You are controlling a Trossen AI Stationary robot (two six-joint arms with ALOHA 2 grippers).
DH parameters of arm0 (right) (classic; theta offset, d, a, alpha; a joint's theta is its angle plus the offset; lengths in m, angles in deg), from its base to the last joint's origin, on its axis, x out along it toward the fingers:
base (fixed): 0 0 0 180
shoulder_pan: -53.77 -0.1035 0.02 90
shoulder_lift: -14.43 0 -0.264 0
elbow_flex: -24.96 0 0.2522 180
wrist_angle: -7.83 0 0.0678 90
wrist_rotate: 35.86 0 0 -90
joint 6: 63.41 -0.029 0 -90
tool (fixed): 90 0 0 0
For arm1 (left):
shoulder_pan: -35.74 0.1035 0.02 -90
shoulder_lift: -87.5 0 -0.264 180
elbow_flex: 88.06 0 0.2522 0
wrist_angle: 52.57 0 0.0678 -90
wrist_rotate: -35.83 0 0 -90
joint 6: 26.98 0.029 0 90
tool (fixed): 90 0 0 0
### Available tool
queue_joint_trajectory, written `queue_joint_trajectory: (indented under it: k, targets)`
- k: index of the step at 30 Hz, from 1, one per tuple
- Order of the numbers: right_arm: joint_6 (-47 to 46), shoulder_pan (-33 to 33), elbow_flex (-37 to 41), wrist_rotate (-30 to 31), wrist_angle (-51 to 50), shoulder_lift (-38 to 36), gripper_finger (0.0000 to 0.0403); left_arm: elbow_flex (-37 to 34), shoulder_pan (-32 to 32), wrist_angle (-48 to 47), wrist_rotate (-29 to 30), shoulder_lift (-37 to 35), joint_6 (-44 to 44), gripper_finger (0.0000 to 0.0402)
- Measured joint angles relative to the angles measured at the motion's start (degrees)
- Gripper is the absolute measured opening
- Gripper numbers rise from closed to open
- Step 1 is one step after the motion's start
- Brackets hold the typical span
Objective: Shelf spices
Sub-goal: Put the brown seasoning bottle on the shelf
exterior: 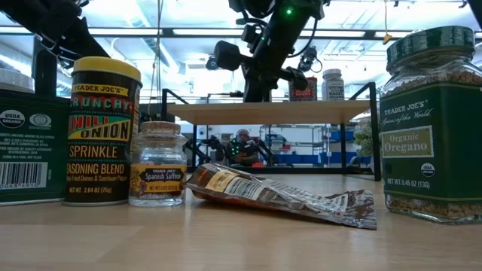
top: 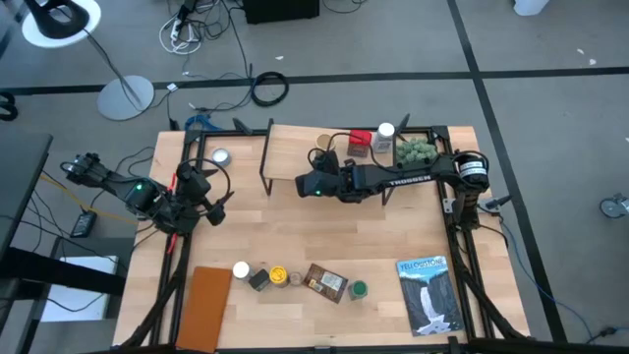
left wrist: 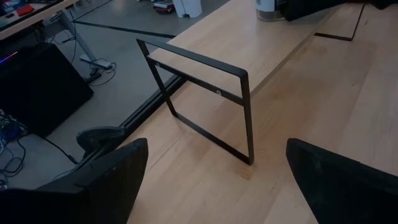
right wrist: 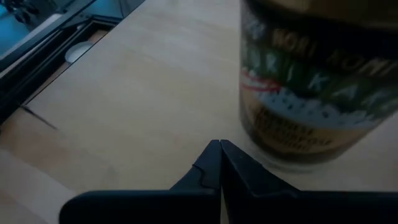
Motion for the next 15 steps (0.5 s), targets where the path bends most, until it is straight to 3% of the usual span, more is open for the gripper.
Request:
queue_joint_trajectory:
  k: [15]
  targets:
    - [4.36, -4.93, 0.04, 0.42, -0.48, -1.56, 0.0000, 0.00, 0.00, 1.18, -0.44, 0.02, -0.06, 0.0388]
